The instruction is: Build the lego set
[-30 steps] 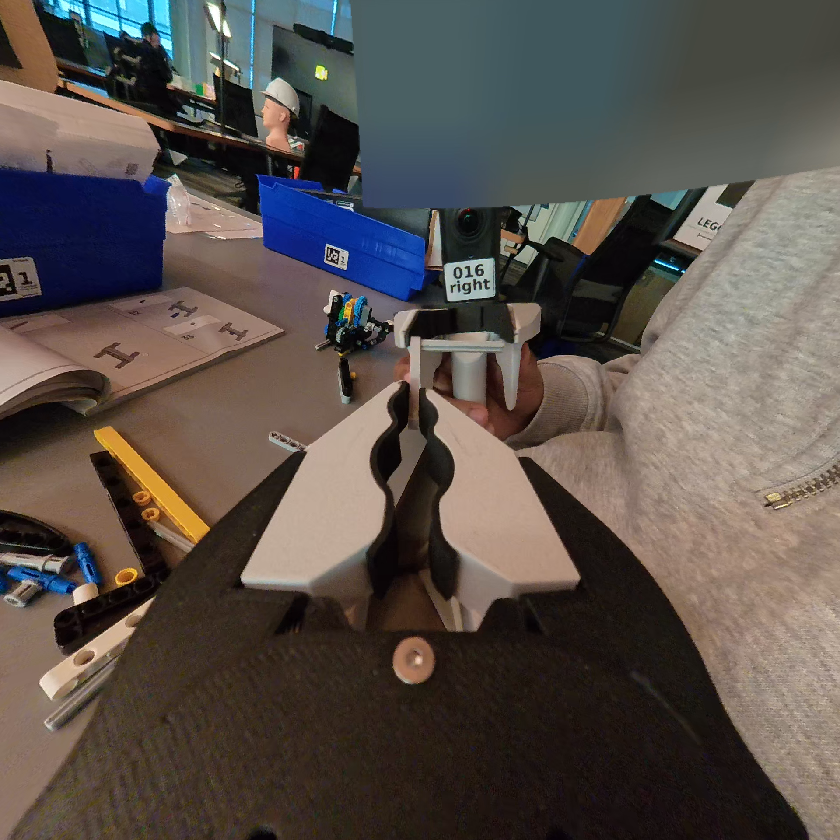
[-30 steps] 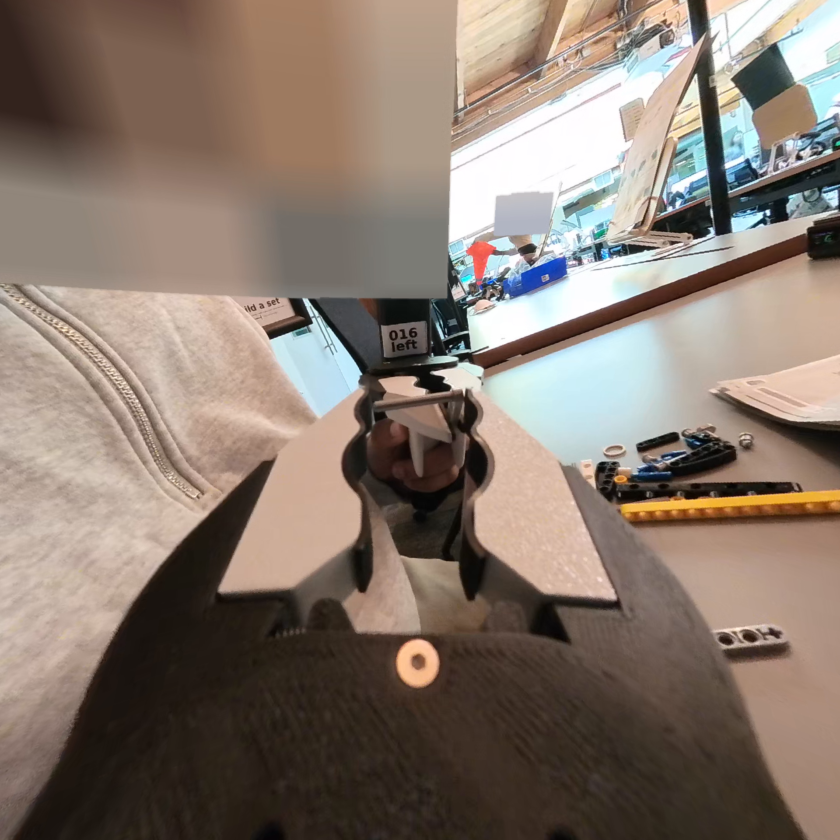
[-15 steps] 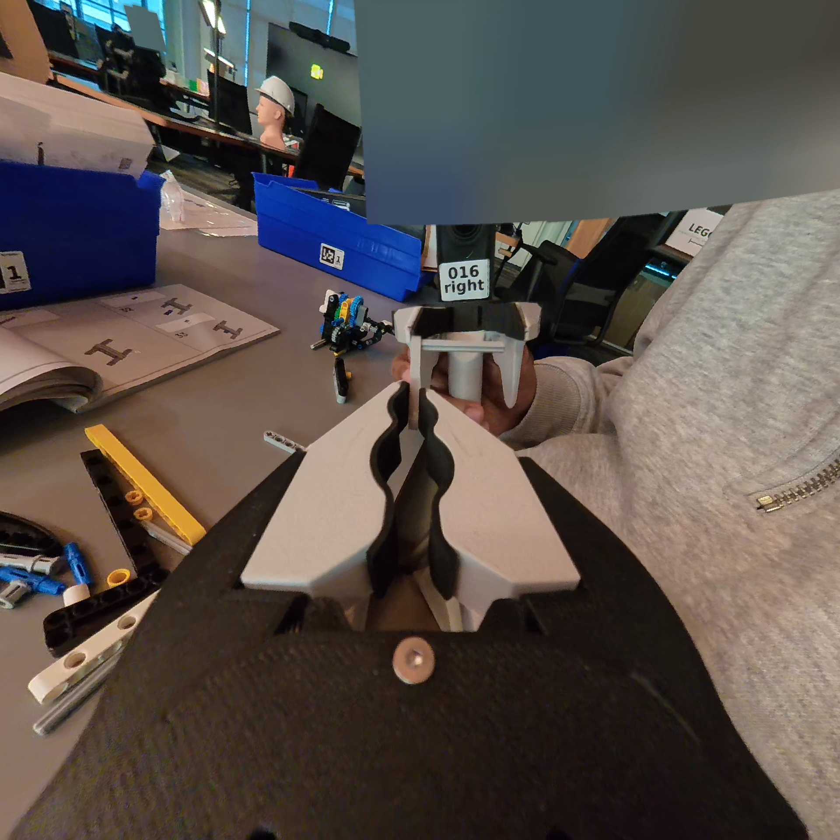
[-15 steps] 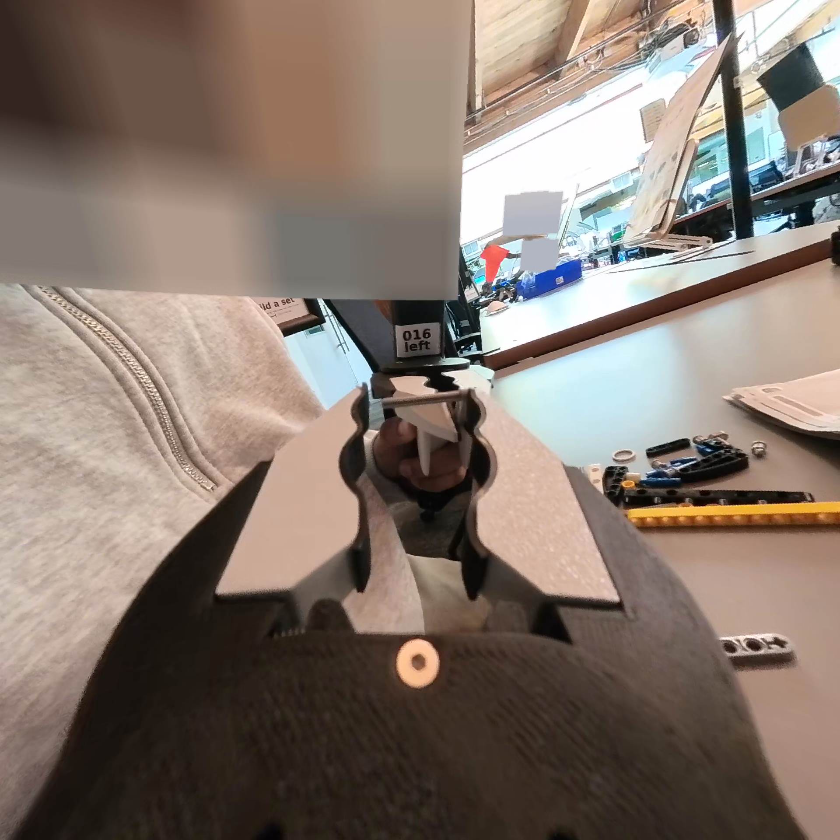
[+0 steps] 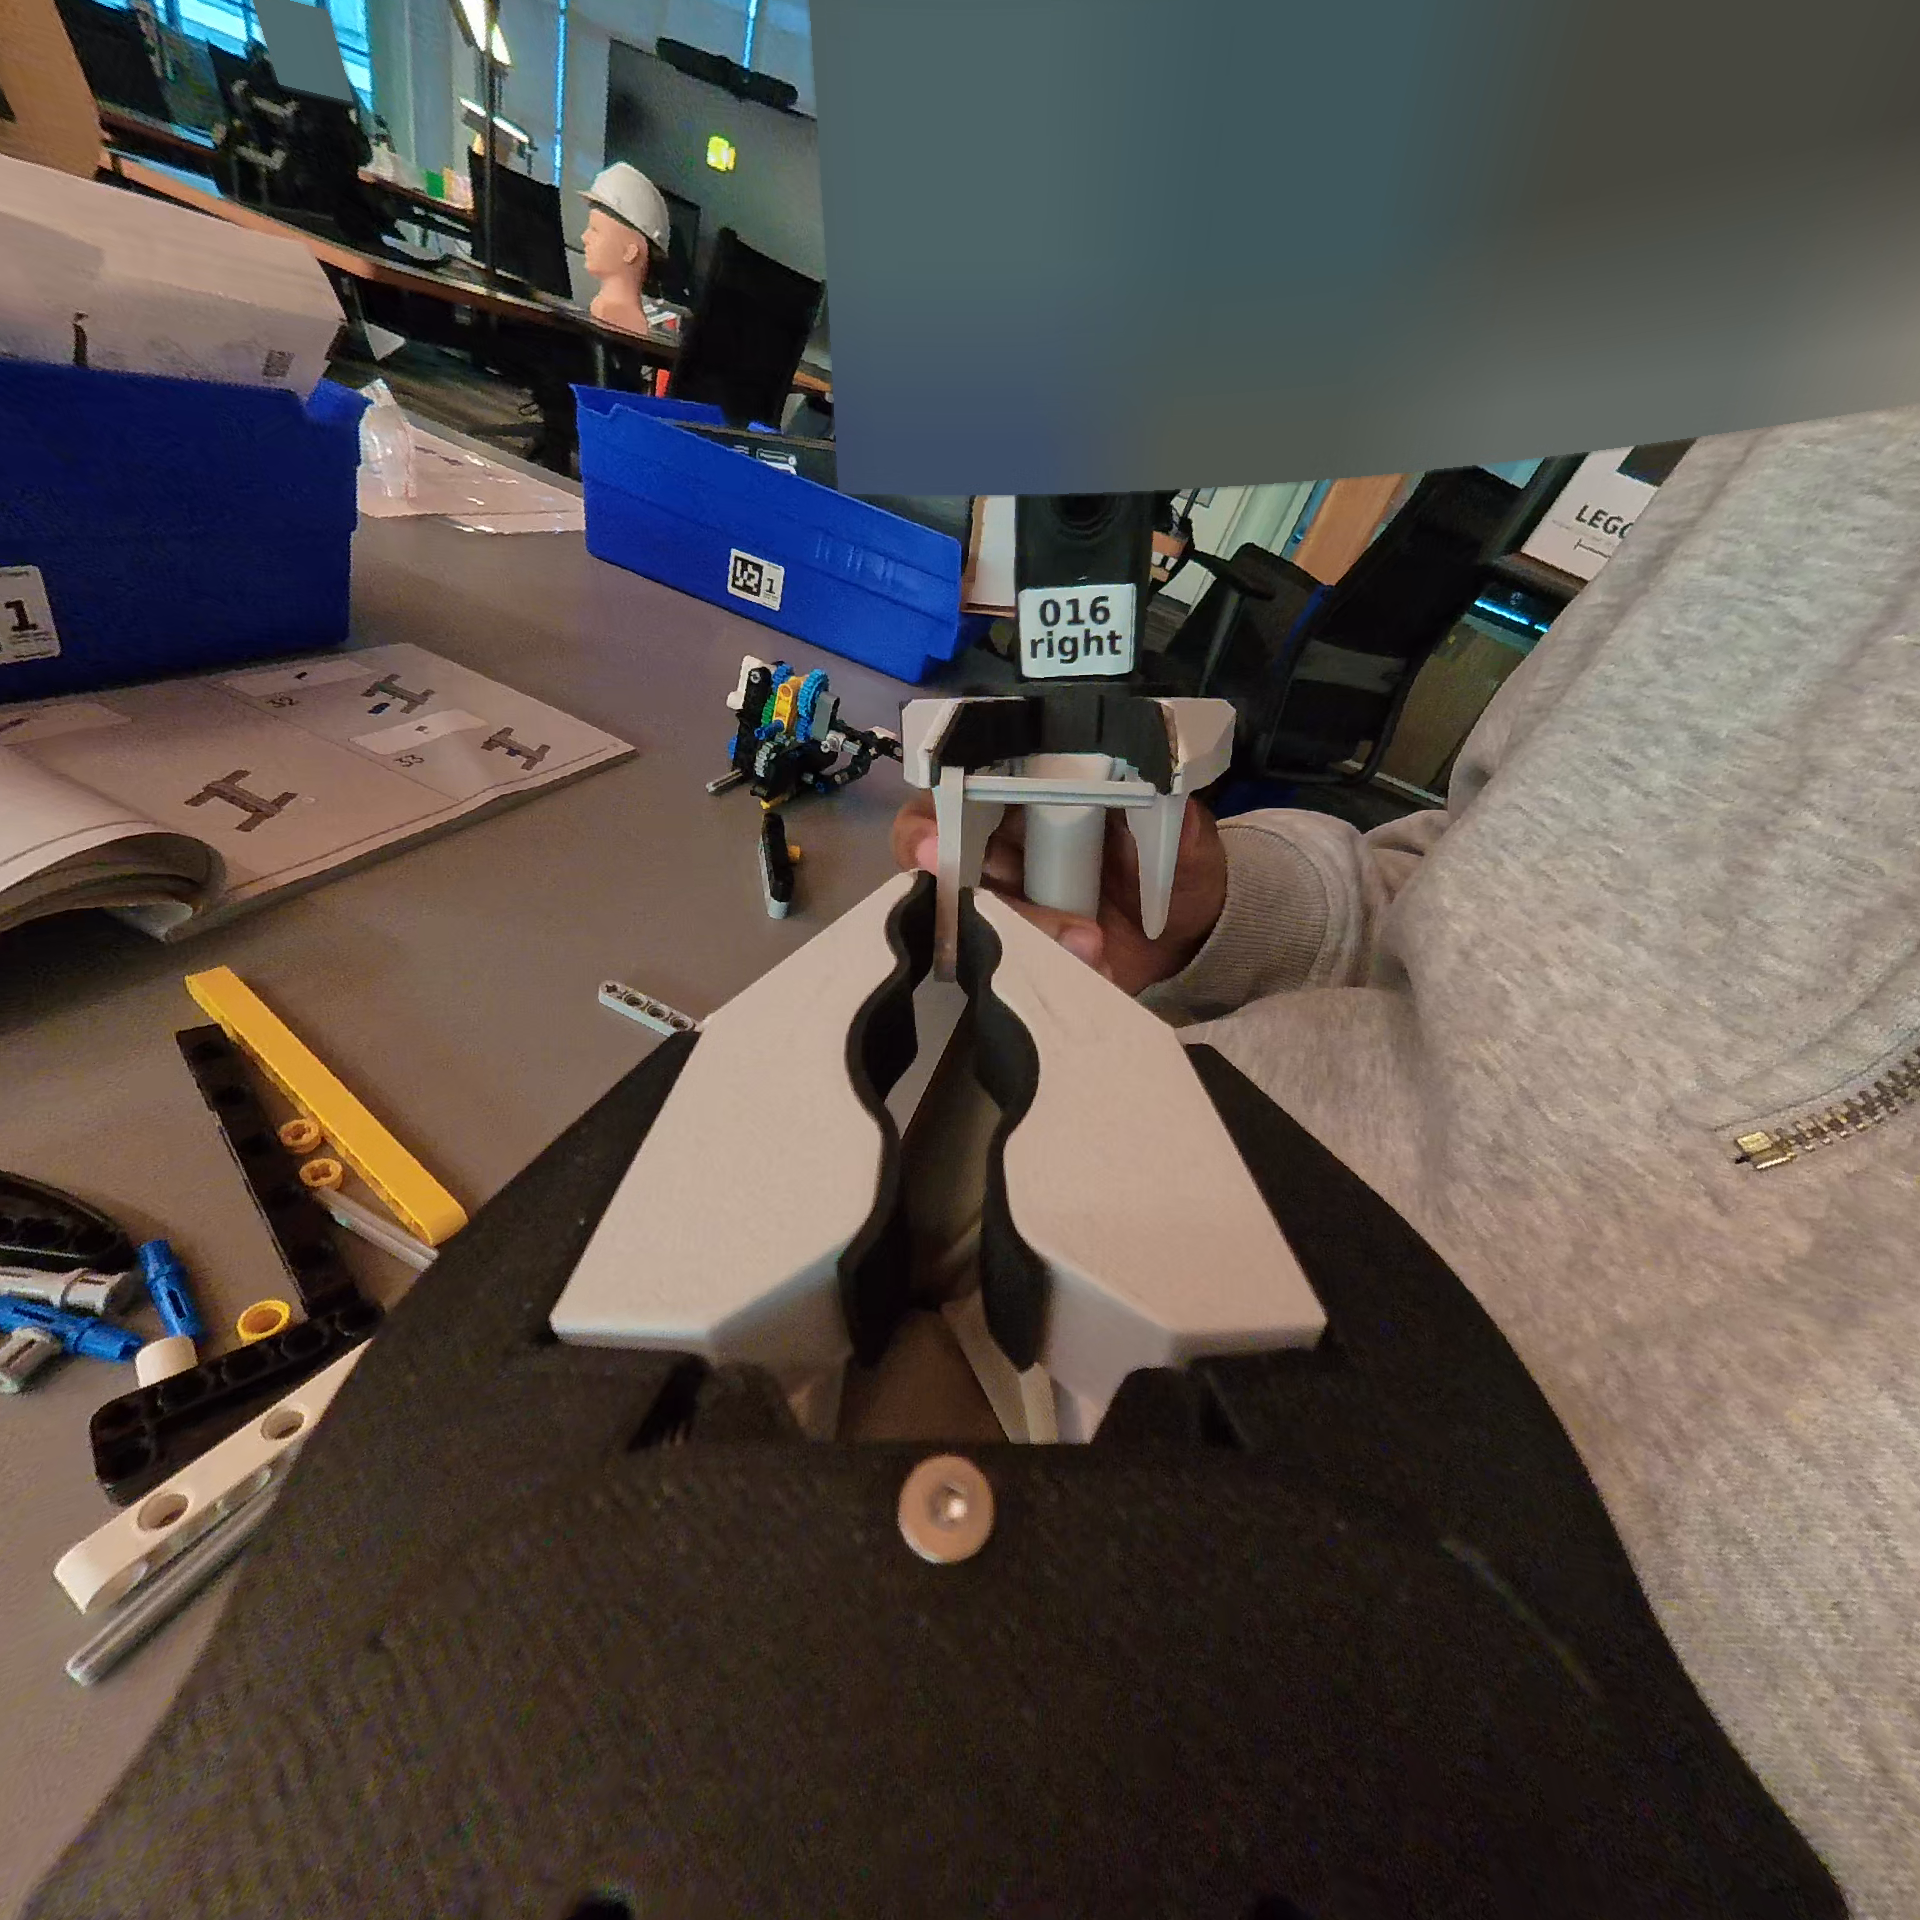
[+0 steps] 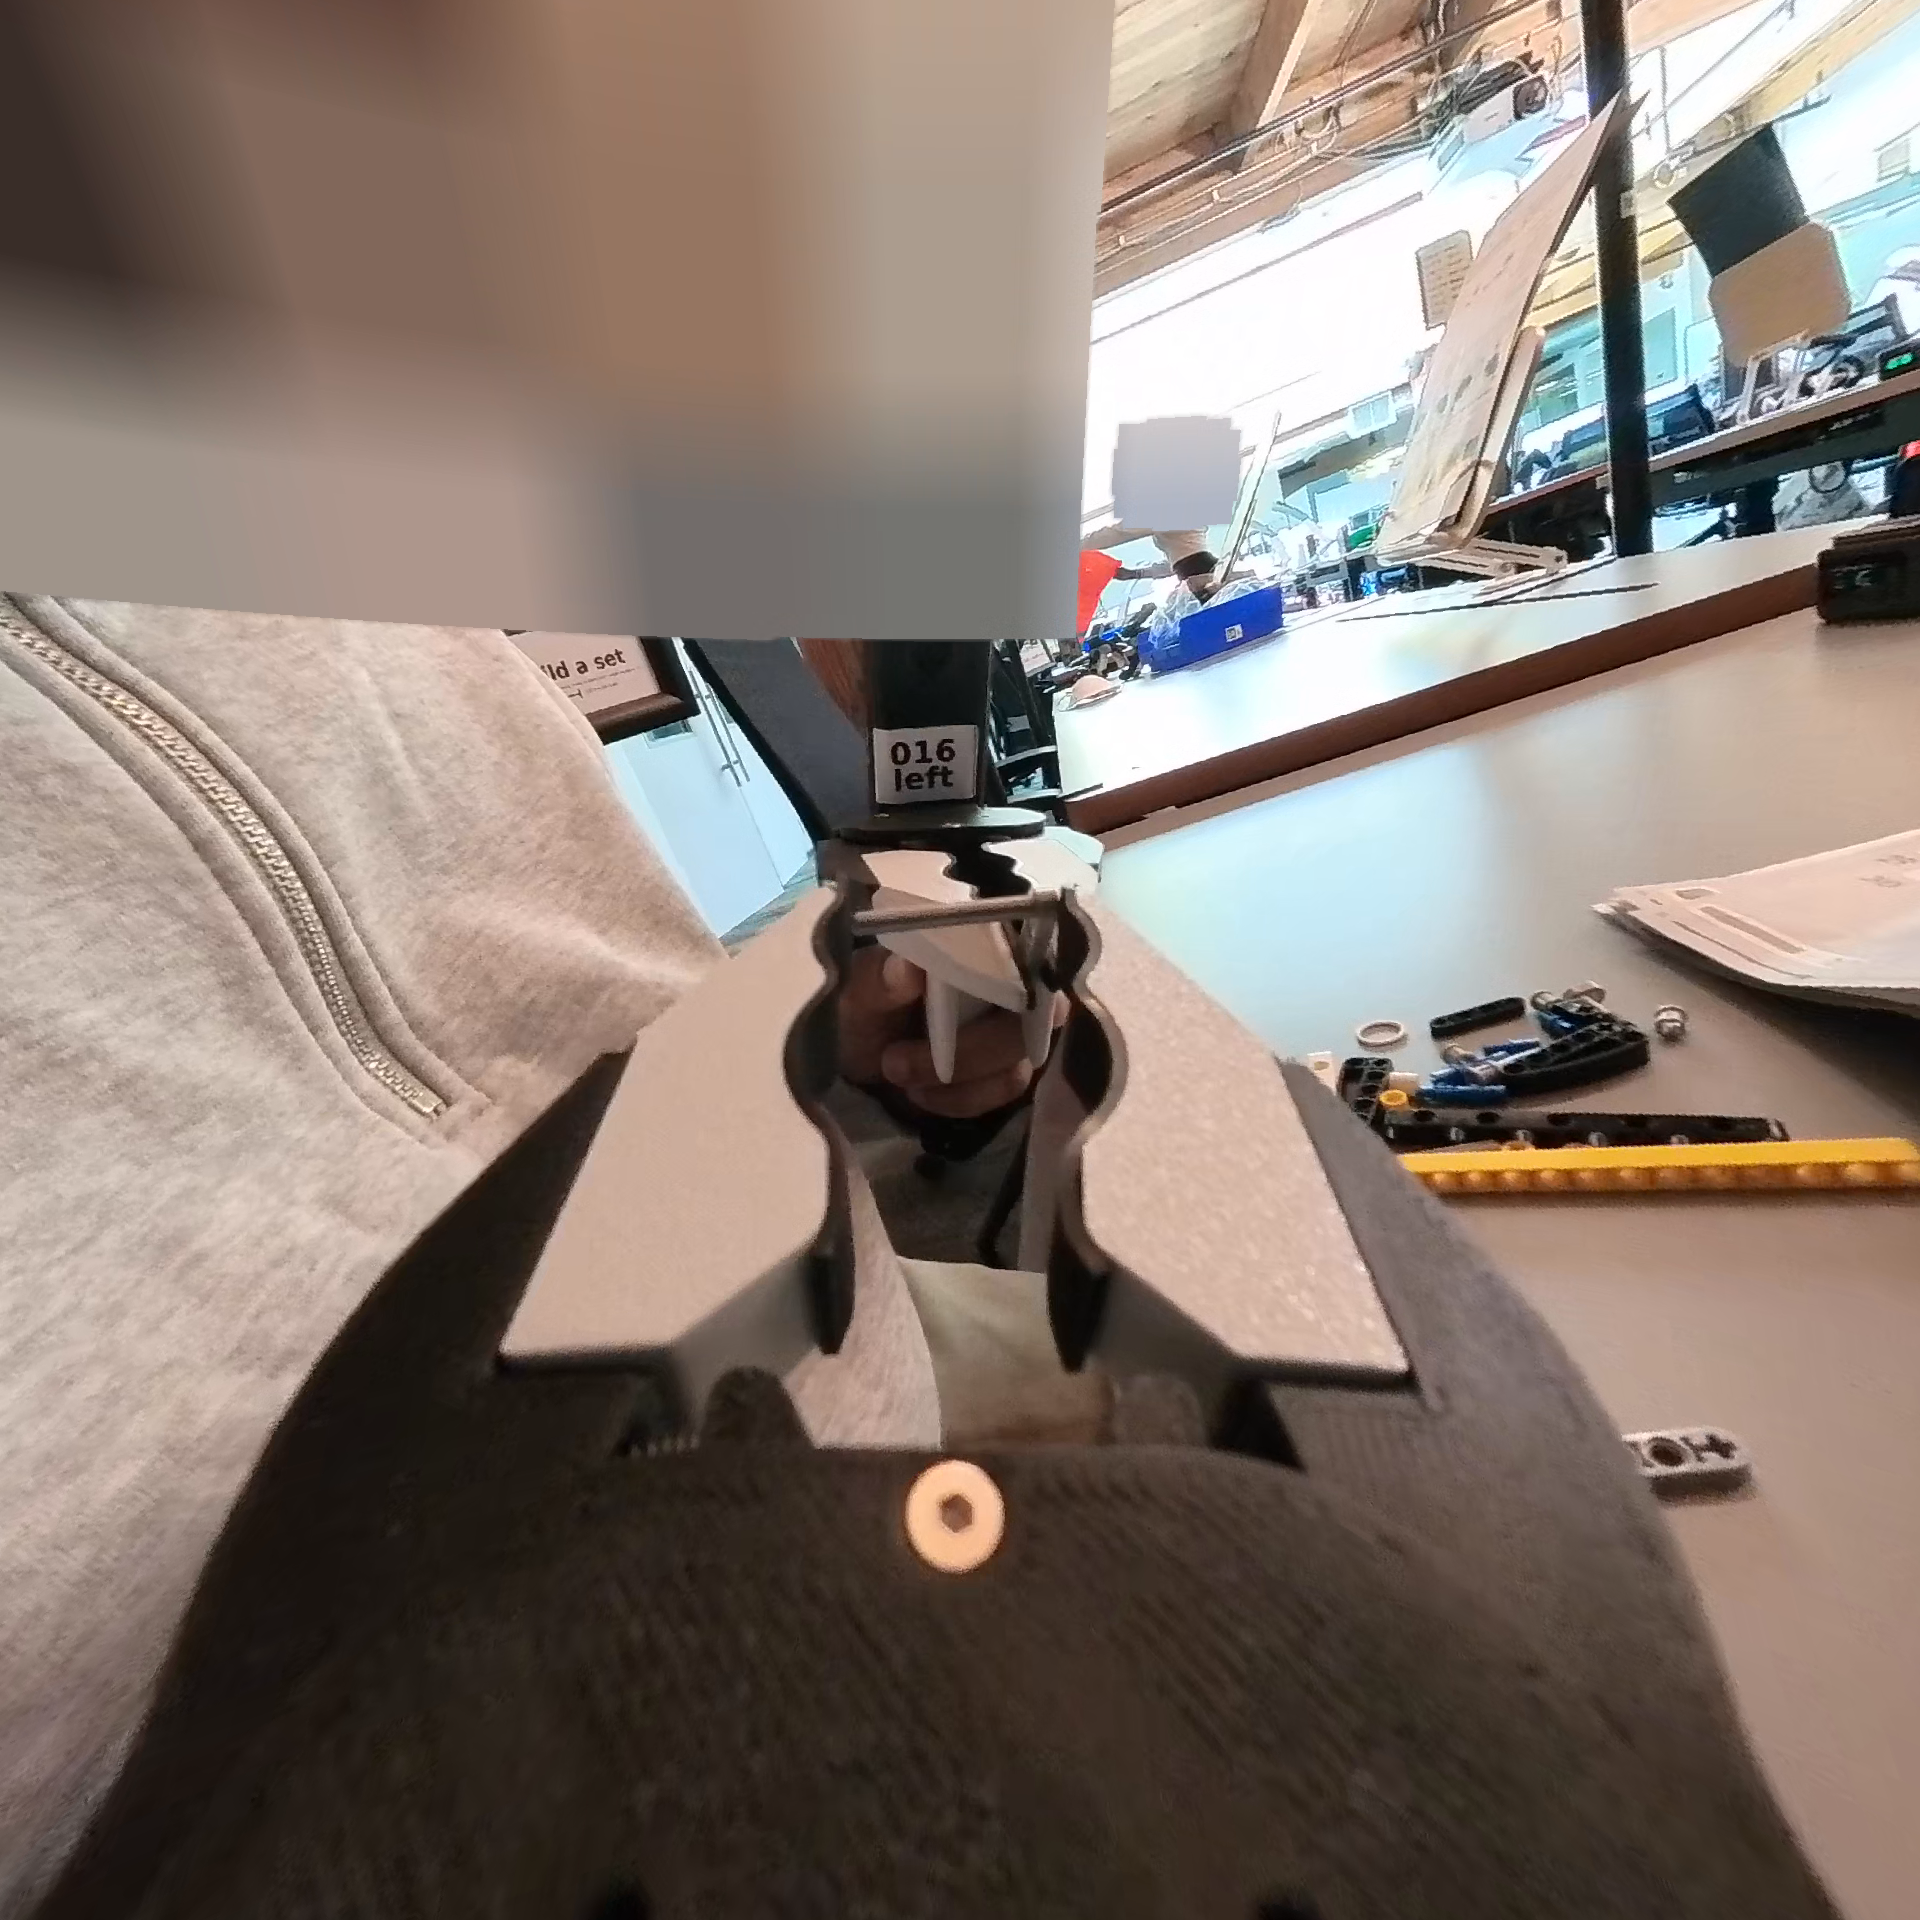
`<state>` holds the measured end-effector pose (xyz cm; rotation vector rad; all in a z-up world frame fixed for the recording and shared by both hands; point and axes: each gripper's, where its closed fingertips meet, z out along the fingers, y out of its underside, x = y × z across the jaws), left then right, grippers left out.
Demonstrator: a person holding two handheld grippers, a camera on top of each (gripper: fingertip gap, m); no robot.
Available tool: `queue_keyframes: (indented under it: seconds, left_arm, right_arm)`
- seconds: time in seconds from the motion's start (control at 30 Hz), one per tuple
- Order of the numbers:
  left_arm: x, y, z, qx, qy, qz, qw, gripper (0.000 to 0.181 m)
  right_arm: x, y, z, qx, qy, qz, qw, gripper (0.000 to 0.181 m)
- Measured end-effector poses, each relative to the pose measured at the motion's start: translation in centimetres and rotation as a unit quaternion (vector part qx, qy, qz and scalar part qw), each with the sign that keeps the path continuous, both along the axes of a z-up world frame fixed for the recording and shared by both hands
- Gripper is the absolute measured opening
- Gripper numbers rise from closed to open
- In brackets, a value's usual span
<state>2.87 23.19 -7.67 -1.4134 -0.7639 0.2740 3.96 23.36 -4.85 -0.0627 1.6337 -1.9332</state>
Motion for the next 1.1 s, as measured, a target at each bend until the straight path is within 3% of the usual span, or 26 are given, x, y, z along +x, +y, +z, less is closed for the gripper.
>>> queue_keyframes:
  seconds: [0.27, 0.3, 0.33, 0.37, 0.47, 0.63, 0.73, 0.87, 1.1]
  left_arm:
    - [-0.1, 0.0, -0.2, -0.008, -0.001, 0.005, 1.0, 0.0]
    - [0.0, 0.0, -0.2, -0.009, 0.0, 0.004, 1.0, 0.0]
    - [0.3, 0.3, -0.1, -0.008, 0.002, -0.01, 1.0, 0.002]
    - [0.3, 0.6, -0.2, -0.011, -0.002, -0.014, 1.0, 0.001]
    - [0.2, 0.9, -0.3, -0.03, 0.008, -0.002, 1.0, 0.0]
    - [0.0, 0.0, -0.1, -0.005, 0.0, 0.003, 1.0, 0.0]
    - [0.0, -0.1, 0.2, 0.009, -0.001, 0.001, 1.0, 0.0]
    - [0.0, 0.1, 0.1, 0.005, 0.0, -0.001, 1.0, 0.0]
    - [-0.1, 0.2, -0.1, -0.012, 0.003, 0.006, 1.0, 0.0]
  right_arm:
    - [0.1, 0.0, -0.2, 0.0, 0.011, -0.006, 1.0, 0.036]
    - [0.0, -0.1, -0.3, 0.001, 0.011, -0.008, 1.0, 0.025]
    - [-0.6, -0.1, -0.5, 0.006, 0.012, -0.026, 1.0, 0.001]
    - [-0.8, 0.0, -0.6, 0.005, 0.016, -0.034, 0.999, 0.001]
    - [-1.0, 0.2, -0.5, 0.004, 0.02, -0.038, 0.999, 0.001]
    - [-1.1, 0.6, 0.1, -0.008, -0.008, -0.01, 1.0, 0.042]
    - [-0.6, 0.5, 0.0, -0.004, -0.008, 0.004, 1.0, 0.052]
    - [0.4, 0.0, -0.4, 0.009, -0.005, 0.018, 1.0, 0.055]
    - [0.5, -0.3, -0.6, 0.019, -0.04, 0.034, 0.998, 0.039]
